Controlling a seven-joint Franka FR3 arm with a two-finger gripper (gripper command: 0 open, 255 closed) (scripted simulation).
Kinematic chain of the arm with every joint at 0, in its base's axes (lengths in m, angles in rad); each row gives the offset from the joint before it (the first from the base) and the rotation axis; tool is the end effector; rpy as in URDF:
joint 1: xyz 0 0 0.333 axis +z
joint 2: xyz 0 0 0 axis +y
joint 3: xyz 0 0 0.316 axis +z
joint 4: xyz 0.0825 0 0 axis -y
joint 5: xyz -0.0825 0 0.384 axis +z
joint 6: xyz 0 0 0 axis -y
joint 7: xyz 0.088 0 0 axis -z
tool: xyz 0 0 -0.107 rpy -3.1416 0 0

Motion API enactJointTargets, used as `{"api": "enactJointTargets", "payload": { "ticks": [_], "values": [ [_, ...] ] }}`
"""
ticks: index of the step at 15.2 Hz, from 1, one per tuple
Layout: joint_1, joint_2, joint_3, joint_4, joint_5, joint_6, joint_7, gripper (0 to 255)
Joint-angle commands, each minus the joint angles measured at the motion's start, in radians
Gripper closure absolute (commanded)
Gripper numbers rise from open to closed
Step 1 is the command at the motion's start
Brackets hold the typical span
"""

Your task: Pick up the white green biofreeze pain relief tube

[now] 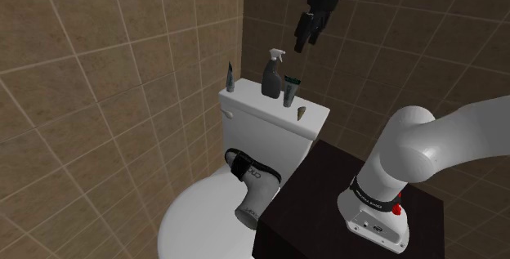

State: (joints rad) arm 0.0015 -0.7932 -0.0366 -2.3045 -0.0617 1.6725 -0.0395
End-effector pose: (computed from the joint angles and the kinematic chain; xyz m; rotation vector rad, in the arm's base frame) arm 0.3148 -0.0213 0.6270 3.0908 0.0225 0.2472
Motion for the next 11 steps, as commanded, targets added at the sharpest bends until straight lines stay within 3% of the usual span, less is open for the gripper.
{"api": "enactJointTargets", "payload": {
  "ticks": [1, 11],
  "values": [
    [0.0, 0.0, 0.0, 0.0, 0.0, 0.0, 0.0, 0],
    [-0.041, 0.146, -0.175, -0.123, -0.047, 0.32, -0.138, 0]
  ]
}}
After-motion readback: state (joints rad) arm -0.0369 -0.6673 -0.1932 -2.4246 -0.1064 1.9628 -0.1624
